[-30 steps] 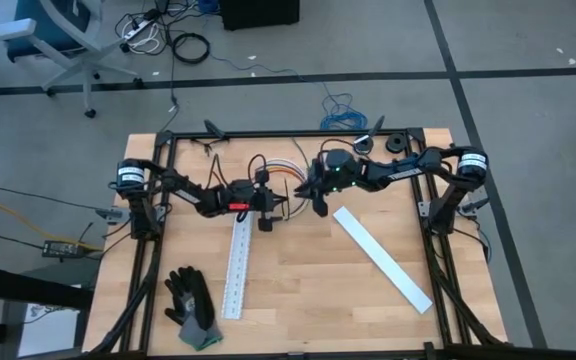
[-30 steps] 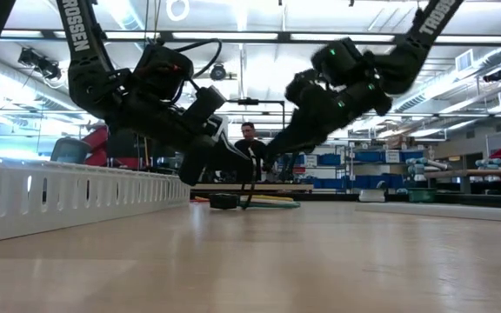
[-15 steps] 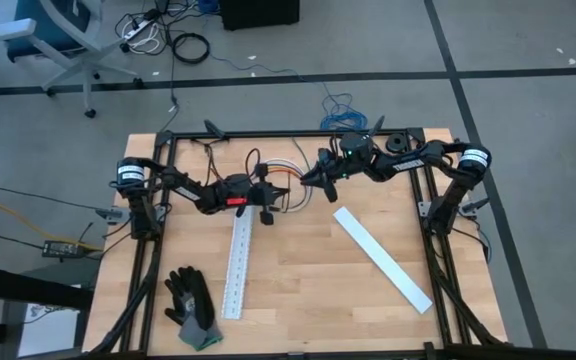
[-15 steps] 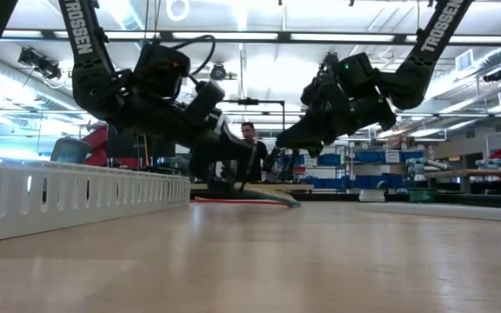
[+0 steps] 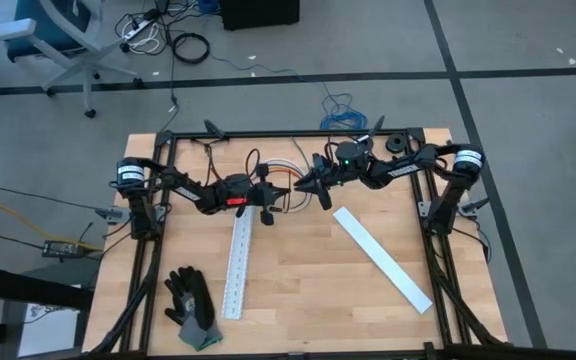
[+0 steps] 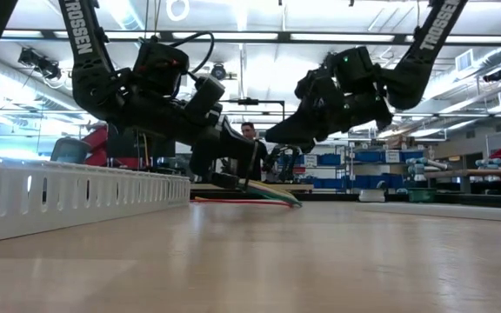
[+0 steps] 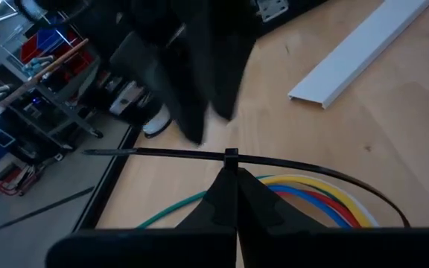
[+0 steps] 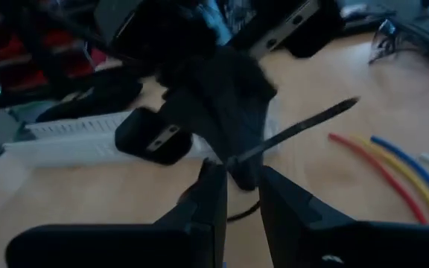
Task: Ziptie cables
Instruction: Wrap the cable wires with the black zip tie
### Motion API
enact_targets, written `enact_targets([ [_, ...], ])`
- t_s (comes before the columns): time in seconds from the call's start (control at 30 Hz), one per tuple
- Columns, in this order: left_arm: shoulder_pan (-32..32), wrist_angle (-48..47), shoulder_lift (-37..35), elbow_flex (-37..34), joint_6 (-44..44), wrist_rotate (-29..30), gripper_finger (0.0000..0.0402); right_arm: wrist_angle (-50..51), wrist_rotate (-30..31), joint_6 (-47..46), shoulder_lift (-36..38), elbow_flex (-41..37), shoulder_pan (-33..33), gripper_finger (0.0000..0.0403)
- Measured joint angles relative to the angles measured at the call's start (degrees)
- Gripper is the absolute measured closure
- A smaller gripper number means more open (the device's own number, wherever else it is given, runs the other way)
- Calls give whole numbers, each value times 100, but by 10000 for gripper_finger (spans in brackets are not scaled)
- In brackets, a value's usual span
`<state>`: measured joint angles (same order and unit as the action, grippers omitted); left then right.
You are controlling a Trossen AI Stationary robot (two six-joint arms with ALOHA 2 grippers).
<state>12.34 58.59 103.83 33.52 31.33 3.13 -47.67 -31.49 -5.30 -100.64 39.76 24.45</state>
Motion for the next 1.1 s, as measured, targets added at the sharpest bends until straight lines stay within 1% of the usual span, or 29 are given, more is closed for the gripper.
enact_targets([
  [0.07, -1, -14, 0, 0, -2, 1, 402, -496, -75, -251, -325, 3, 59, 335],
  [0.13, 0, -47, 0, 0, -2, 1, 402, -931, -419, -527, -612, -1, 129, 335],
  [0.2, -2, -57, 0, 0, -2, 1, 402, -1347, -698, -756, -751, -1, 178, 335],
  [0.27, 0, -61, 0, 0, -2, 1, 402, -1569, -717, -904, -799, 1, 195, 334],
  [0.4, 1, -105, 0, 0, -2, 1, 402, -1598, -709, -850, -801, 79, 153, 335],
  [0.53, 2, -120, 0, 0, -4, 1, 402, -1143, -577, -809, -887, 265, 116, 339],
  [0.63, 2, -167, 7, 0, -6, 3, 402, -1078, -629, -744, -931, 317, 87, 346],
  [0.93, 4, -159, 7, 0, -6, 5, 402, -1118, -690, -653, -983, 331, 74, 370],
  [1.1, 4, -162, 7, 0, -6, 12, 401, -1118, -697, -562, -983, 364, 68, 397],
])
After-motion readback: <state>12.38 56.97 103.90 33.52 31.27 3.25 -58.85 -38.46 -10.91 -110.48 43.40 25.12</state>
